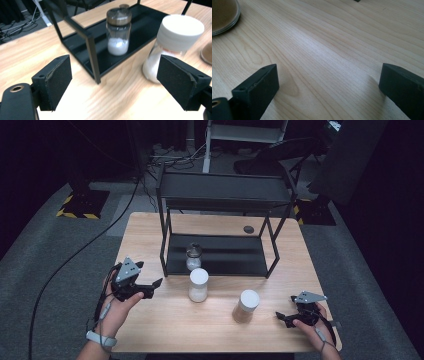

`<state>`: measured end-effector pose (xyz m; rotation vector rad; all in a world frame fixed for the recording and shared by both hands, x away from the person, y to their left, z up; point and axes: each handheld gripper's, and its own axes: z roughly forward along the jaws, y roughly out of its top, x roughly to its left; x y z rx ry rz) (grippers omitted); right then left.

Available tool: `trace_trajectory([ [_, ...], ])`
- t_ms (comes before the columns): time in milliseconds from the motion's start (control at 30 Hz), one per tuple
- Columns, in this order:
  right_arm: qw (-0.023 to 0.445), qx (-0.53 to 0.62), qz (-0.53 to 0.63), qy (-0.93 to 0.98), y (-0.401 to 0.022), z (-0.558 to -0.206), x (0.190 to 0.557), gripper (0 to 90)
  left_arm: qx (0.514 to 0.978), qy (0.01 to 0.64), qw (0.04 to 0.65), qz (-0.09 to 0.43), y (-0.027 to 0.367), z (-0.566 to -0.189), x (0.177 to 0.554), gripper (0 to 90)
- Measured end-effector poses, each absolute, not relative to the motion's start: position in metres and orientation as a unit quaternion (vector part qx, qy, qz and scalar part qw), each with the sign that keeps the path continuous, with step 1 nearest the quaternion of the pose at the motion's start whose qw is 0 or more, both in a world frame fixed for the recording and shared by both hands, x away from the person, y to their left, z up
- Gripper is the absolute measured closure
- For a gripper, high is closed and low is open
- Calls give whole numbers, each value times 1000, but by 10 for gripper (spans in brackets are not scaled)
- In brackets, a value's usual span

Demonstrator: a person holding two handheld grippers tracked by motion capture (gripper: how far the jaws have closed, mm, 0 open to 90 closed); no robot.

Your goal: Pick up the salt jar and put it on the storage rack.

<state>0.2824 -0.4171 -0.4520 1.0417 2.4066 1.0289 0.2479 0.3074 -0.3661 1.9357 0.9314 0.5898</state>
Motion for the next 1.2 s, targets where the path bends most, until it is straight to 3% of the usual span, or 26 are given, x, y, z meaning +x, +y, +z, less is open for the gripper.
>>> trace_trajectory([
  [500, 159, 360, 358, 847, -416, -451, 284, 1, 782, 393, 425, 230, 333, -391, 219, 111],
  [1200, 158, 360, 358, 847, -416, -451, 284, 2, 791, 433, 380, 204, 338, -441, 212, 111],
])
